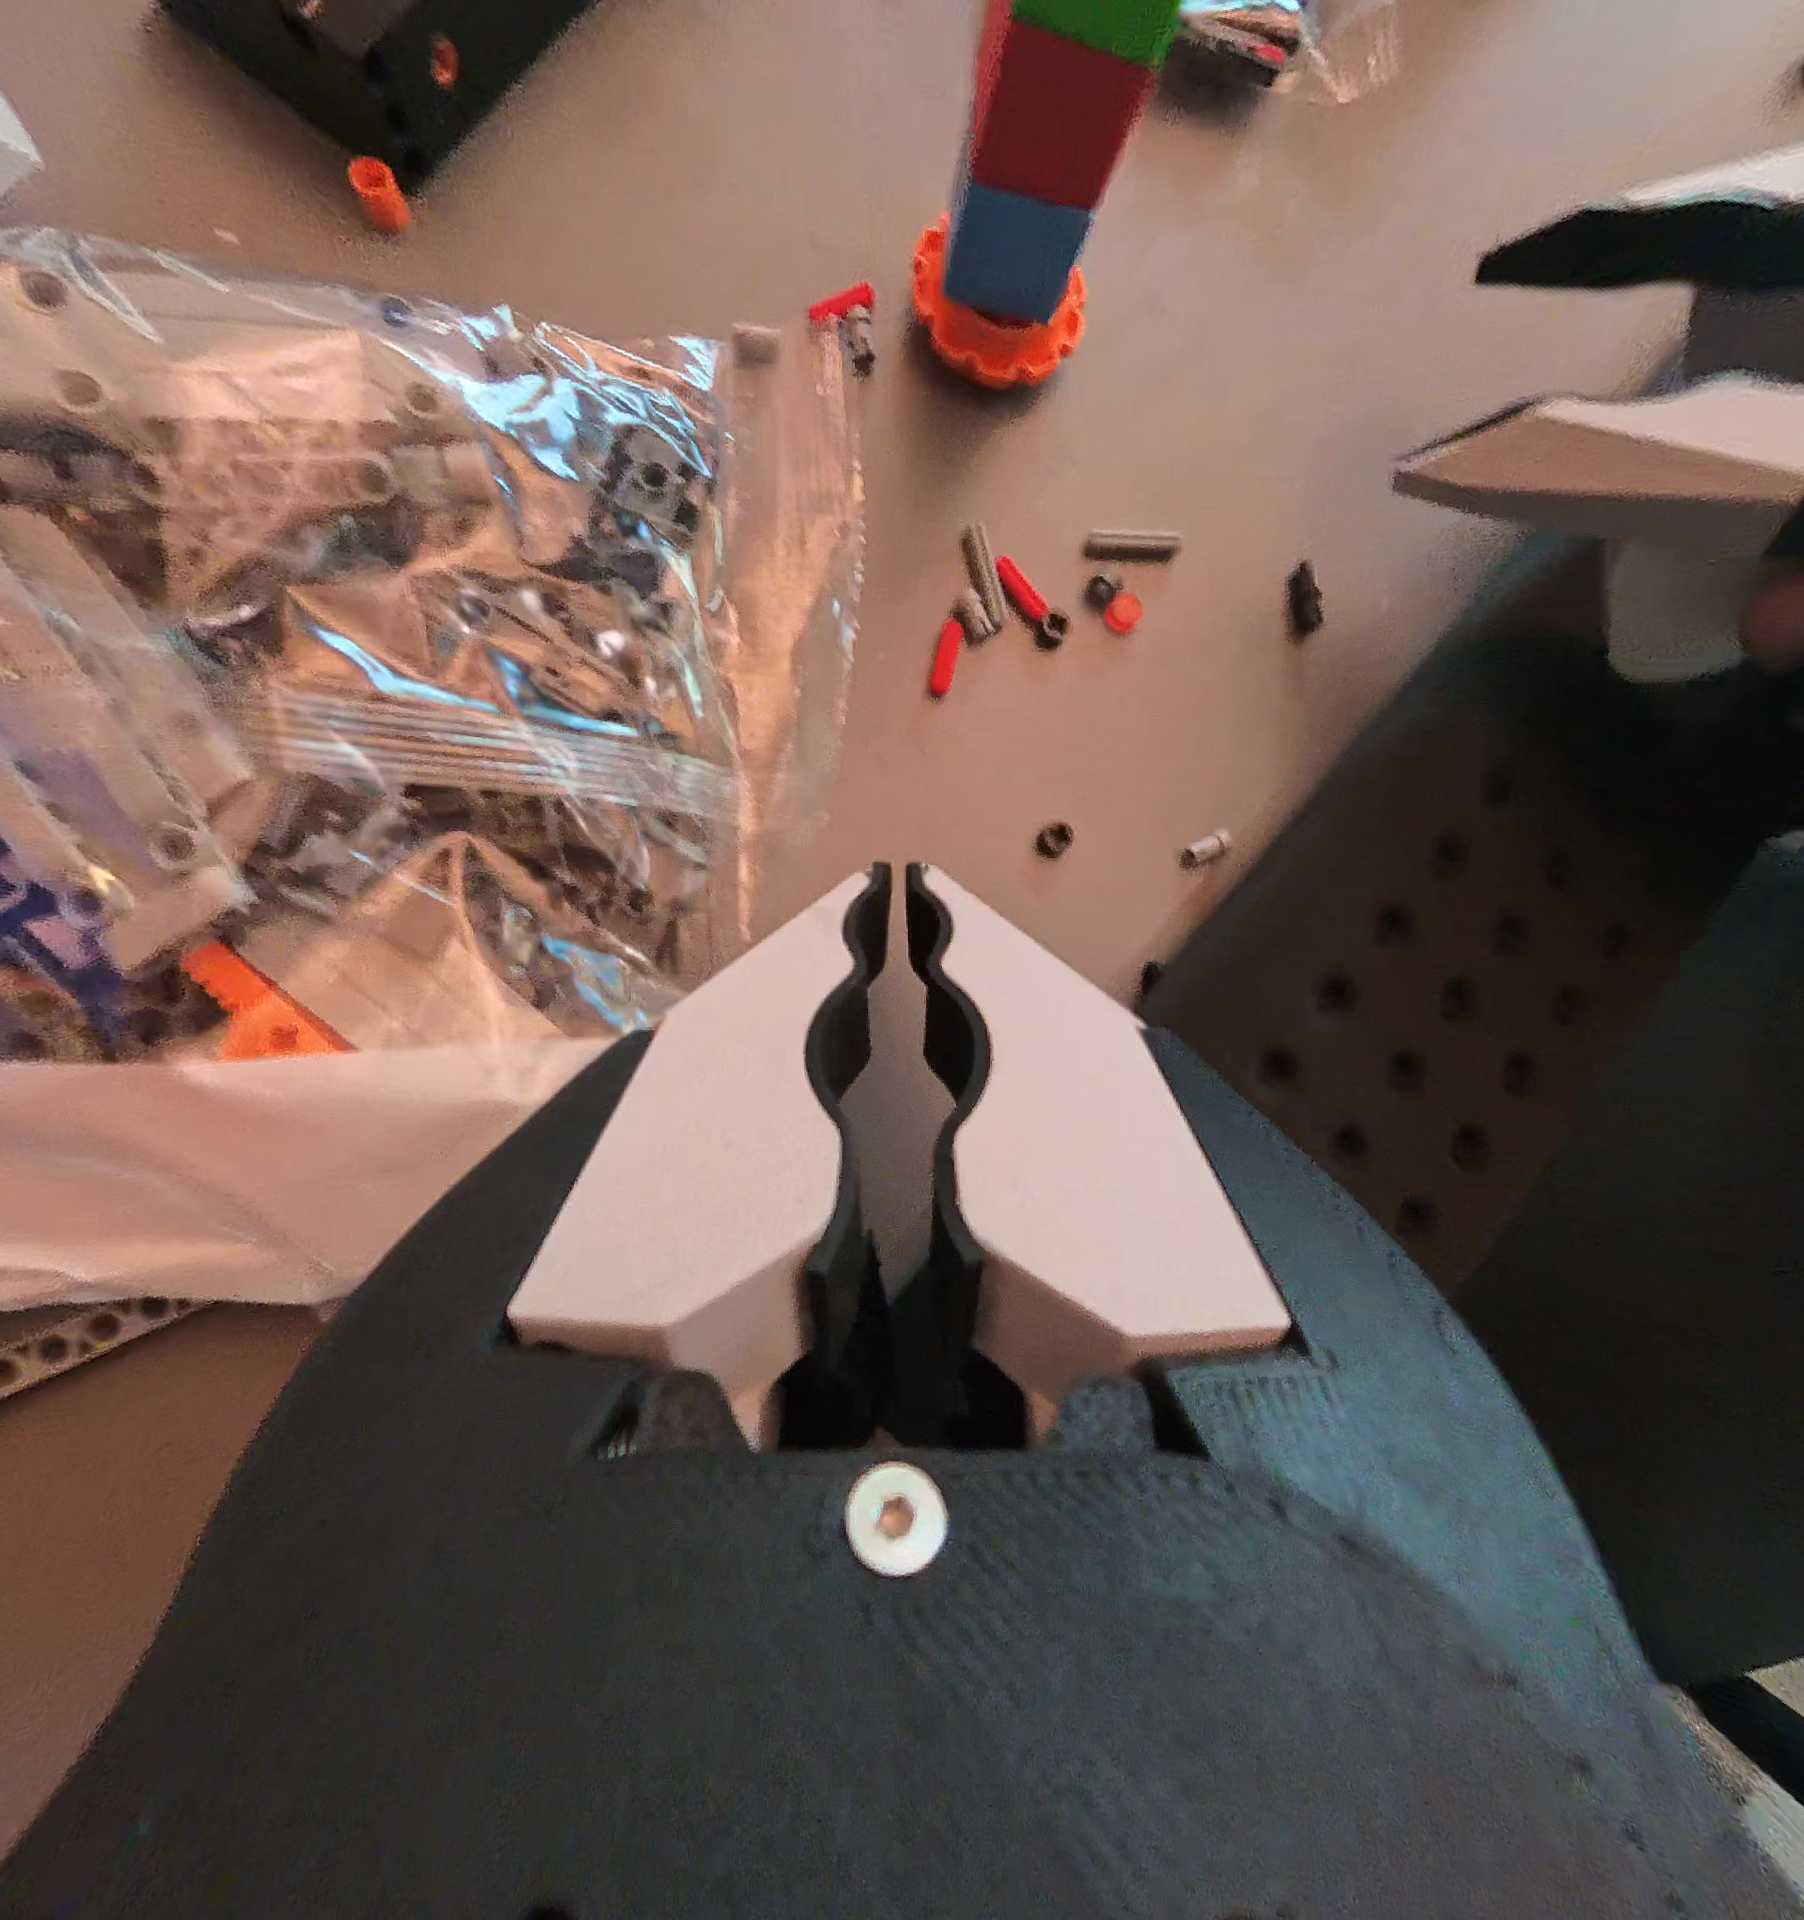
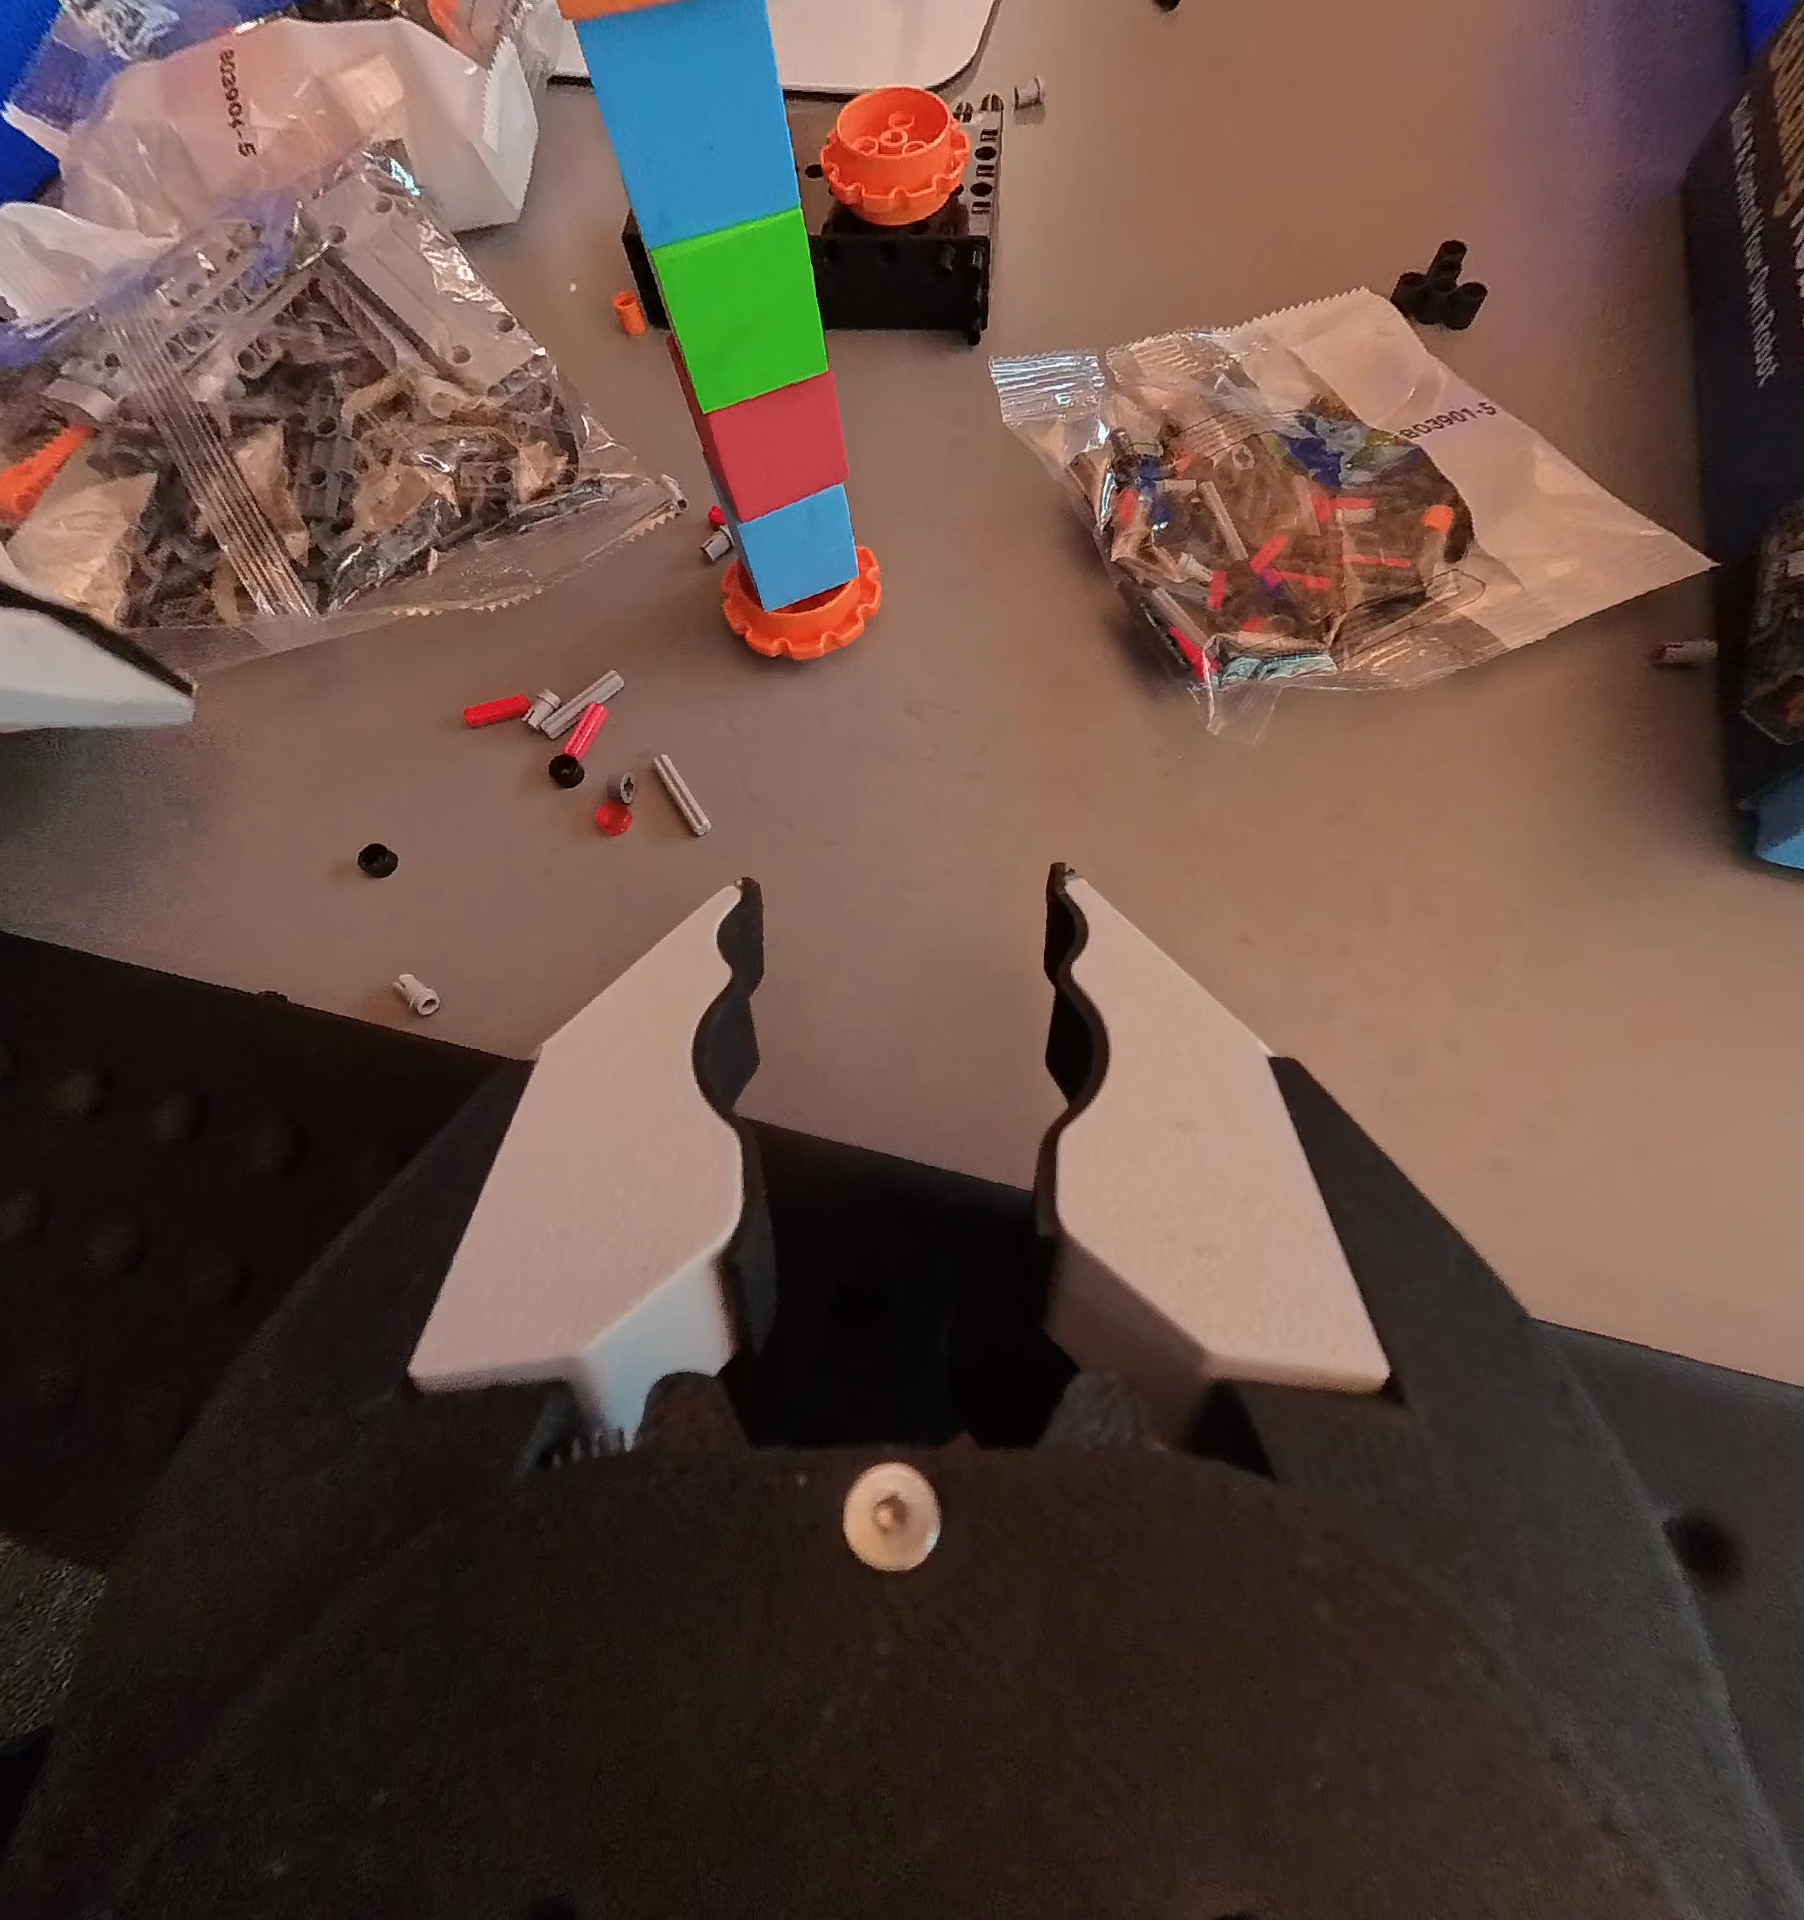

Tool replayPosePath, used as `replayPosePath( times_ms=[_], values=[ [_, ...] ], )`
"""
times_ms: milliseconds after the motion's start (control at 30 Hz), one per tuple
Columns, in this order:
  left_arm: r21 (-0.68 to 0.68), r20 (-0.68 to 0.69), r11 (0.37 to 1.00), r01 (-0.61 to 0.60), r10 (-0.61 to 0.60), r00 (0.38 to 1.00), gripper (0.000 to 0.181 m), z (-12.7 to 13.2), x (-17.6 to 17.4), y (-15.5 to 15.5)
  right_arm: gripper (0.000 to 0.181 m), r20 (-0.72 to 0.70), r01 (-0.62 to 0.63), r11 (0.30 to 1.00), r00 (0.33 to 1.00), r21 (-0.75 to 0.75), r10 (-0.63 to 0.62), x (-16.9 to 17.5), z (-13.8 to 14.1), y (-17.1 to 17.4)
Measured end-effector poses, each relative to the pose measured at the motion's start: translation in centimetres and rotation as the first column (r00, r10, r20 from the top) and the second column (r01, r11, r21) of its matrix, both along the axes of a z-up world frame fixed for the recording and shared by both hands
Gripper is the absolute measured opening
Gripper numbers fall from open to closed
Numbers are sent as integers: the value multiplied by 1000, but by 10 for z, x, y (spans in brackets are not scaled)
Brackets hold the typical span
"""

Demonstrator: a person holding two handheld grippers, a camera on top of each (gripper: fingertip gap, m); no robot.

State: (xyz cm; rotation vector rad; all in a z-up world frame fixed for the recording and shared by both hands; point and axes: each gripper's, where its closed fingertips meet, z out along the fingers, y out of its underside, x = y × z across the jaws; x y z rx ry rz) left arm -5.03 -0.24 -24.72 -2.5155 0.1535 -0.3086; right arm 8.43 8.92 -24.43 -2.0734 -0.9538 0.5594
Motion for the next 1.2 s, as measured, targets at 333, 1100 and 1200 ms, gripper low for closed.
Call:
replayPosePath(
  times_ms=[333, 1100, 1200],
  values=[
    [-162, 0, 987, 23, -24, 1000, 0, 5, 27, 84, 49, -30, 11, 1000, 999, -14, -11, 1, 1, 2],
    [-276, 223, 957, 91, -28, 974, 0, 3, 46, 48, 38, -107, 16, 999, 994, -52, -22, 4, 5, 3],
    [-245, 193, 964, 98, -51, 980, 2, 0, 41, 31, 39, -115, 13, 998, 993, -56, -19, 4, 6, 3]
  ],
)
